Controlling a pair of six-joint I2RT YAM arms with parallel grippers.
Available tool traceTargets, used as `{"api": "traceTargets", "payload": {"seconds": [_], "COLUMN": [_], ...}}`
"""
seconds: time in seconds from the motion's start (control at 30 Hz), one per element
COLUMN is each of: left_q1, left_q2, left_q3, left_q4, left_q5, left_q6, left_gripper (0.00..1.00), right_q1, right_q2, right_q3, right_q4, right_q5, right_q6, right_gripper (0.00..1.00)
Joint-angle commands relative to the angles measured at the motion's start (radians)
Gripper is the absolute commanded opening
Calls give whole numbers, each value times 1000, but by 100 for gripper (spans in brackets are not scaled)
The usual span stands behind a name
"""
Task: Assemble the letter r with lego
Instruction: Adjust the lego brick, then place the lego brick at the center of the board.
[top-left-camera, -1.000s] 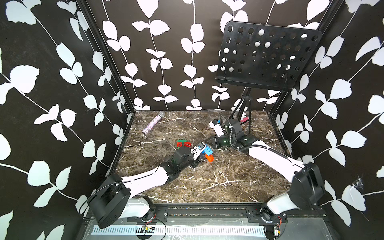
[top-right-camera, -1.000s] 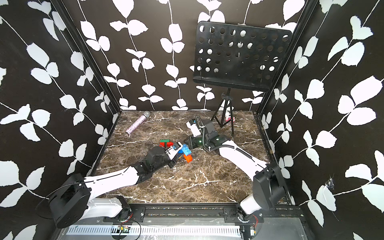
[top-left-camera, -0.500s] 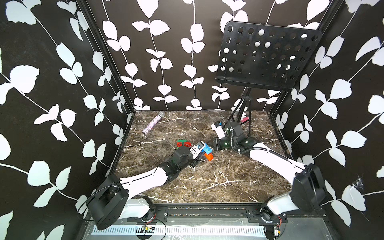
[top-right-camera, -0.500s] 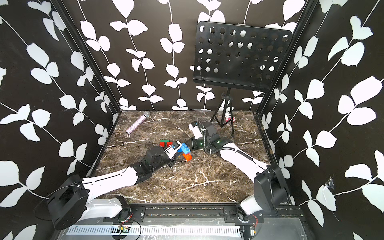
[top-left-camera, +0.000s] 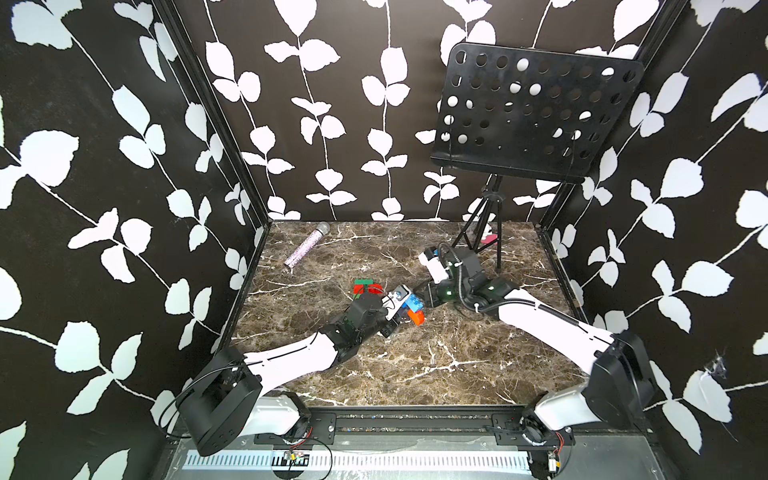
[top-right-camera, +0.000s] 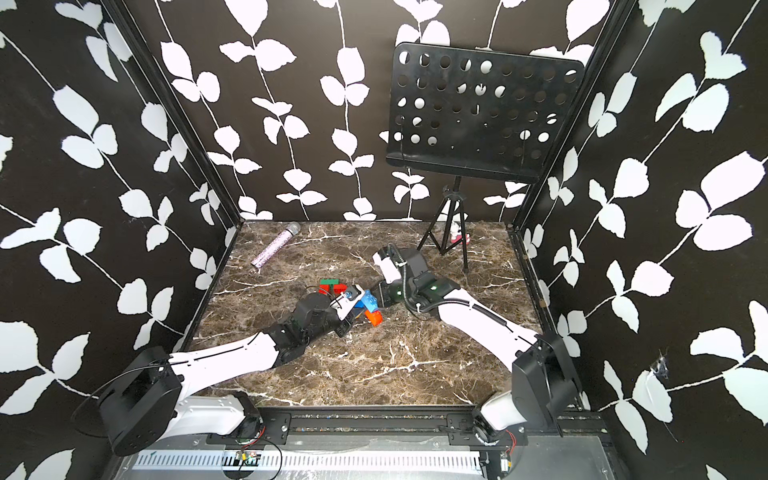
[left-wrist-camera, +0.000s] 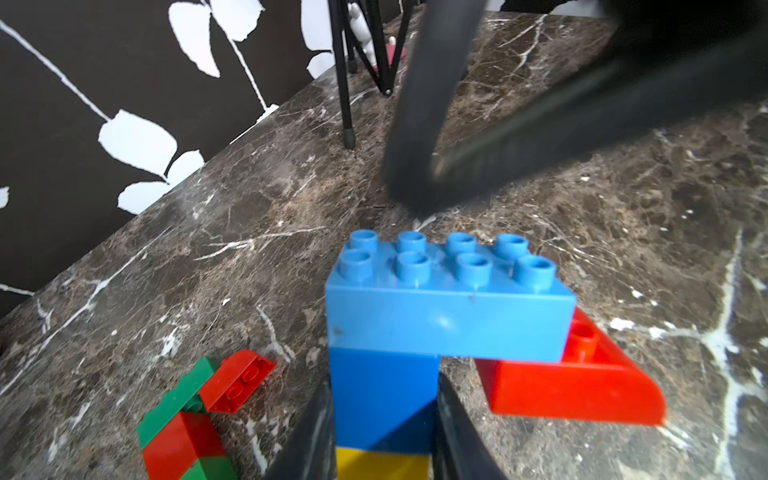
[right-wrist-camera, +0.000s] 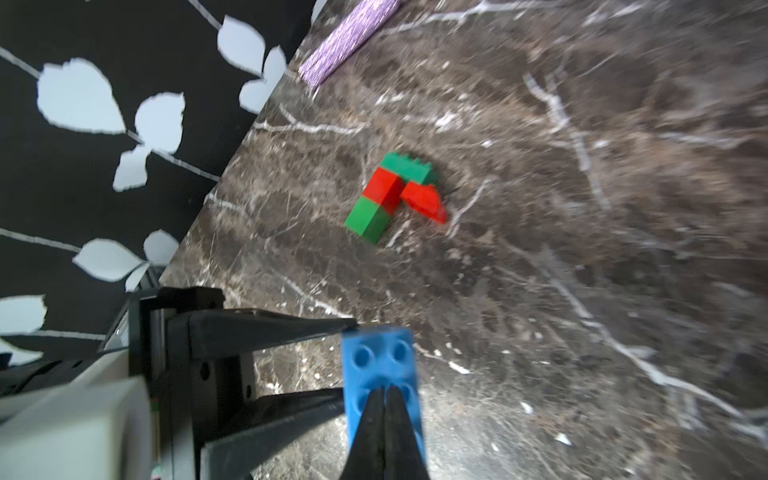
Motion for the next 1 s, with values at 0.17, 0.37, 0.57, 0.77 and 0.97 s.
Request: {"api": "traceTargets", "payload": {"seconds": [0.17, 0.37, 0.57, 0.77, 0.97], "left_q1": [10, 28, 105, 112, 114], "left_q2": [169, 310, 418, 525, 640], "left_q3": [345, 554, 633, 714, 852], "left_q4": [-404, -636, -692, -756, -877], "left_q5": [-211, -156, 58, 45, 34], "left_q6": [-271, -504, -810, -845, -832], "left_gripper": [32, 33, 27, 29, 32], "right_q1": [-142, -205, -234, -248, -255], "right_q2": [-120, -160, -194, -201, -186], "right_q3": [9, -32, -89, -113, -130], "right_q4": [4, 19, 54, 58, 80], "right_q5": [77, 71, 66, 47, 18], "right_q6": [-8, -2, 7, -4, 5], "right_gripper": [0, 0, 0, 0, 0]}}
